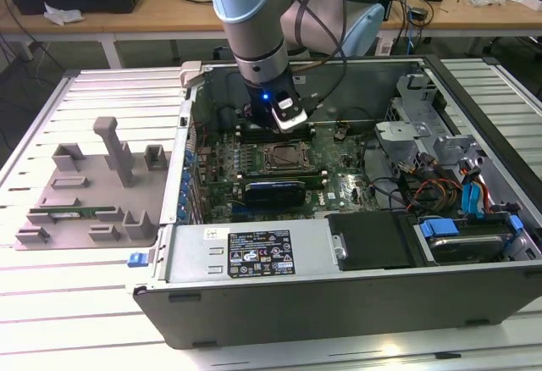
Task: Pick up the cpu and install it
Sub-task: 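Install the first cpu locking lever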
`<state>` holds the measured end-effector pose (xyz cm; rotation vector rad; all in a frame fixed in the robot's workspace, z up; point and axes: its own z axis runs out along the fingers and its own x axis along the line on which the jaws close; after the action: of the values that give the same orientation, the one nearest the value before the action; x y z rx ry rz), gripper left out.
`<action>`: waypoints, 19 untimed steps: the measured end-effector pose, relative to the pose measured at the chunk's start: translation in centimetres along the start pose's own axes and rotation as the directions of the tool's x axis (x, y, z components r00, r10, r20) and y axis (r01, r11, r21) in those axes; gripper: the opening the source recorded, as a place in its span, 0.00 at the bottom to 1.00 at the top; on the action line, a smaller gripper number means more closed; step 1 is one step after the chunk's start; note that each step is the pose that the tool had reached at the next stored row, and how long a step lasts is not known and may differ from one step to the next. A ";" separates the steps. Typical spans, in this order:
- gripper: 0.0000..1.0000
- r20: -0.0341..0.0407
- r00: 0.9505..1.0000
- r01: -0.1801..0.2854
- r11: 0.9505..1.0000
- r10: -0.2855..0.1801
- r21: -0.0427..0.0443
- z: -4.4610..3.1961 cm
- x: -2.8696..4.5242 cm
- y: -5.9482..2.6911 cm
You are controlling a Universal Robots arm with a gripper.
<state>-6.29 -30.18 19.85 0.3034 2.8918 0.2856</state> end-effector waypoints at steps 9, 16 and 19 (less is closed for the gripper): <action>0.11 0.000 1.000 0.001 1.000 -0.001 0.003 0.38 0.02 -0.14; 0.11 0.000 1.000 0.001 1.000 -0.001 0.001 0.26 -0.02 -0.09; 0.11 0.001 1.000 0.002 1.000 -0.002 0.003 -0.16 -0.10 0.00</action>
<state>-6.23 -30.23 20.03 0.3016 2.8922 0.2805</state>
